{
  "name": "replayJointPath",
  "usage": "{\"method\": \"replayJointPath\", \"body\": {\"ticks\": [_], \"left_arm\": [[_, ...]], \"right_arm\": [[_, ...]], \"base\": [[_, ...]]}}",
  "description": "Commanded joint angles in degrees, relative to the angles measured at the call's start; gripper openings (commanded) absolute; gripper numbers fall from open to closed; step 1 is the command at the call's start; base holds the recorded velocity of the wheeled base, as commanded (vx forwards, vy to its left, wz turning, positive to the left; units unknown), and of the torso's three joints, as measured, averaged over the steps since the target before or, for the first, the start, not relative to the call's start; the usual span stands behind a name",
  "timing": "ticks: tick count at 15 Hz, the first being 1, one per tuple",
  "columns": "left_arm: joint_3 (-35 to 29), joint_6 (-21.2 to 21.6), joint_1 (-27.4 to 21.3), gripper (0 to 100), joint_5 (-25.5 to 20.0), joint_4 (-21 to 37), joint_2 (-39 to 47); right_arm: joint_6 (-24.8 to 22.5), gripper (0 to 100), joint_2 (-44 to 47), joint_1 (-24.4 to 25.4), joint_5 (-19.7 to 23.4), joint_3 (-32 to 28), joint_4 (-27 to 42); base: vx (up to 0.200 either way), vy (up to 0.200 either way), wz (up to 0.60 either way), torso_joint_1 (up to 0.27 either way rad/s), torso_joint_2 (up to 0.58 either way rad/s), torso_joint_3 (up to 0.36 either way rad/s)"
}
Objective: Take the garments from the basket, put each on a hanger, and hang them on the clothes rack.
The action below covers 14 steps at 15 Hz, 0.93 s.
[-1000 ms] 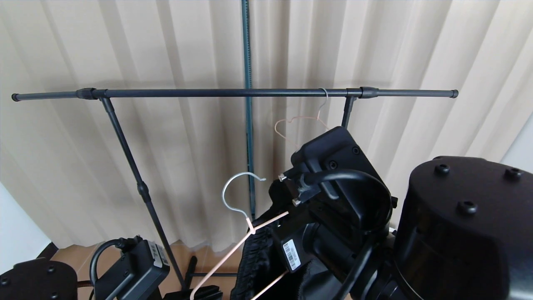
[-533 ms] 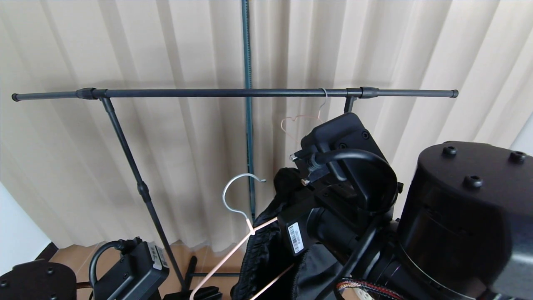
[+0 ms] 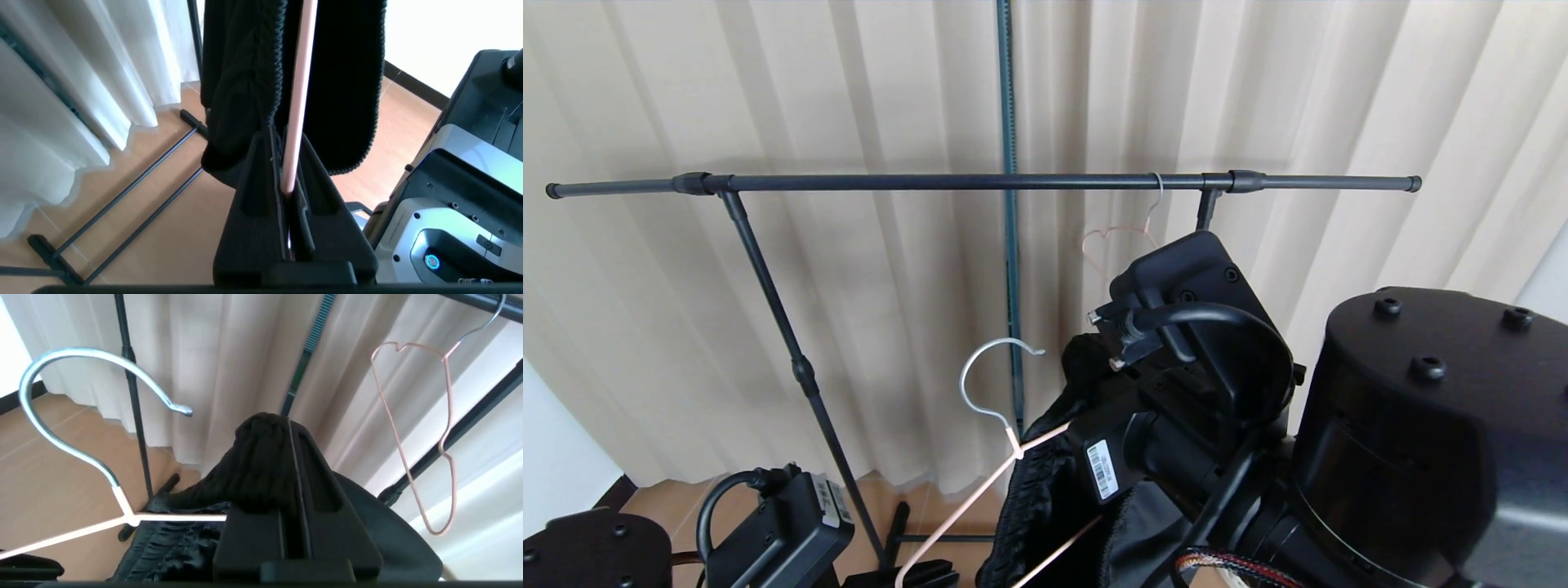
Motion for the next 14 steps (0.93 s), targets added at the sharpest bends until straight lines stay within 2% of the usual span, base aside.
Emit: {"method": "replayJointPath", "body": {"ticks": [1, 9, 14], "left_arm": [[0.01, -0.02, 0.01, 0, 0.01, -0.04, 0.04], [0.45, -0.02, 0.01, 0, 0.01, -0.92, -0.04], [0.54, 0.07, -0.35, 0, 0.01, -0.92, -0.13]], "right_arm": [[-0.03, 100, 0.03, 0.03, 0.02, 0.22, 0.0], [-0.03, 100, 0.2, -2.6, -0.06, -0.57, -0.18], [0.14, 100, 3.45, -3.92, -1.21, -1.98, -0.88]], "base": [[0.0, 0.0, 0.0, 0.0, 0.0, 0.0], [0.0, 0.0, 0.0, 0.0, 0.0, 0.0], [0.0, 0.0, 0.0, 0.0, 0.0, 0.0]]}}
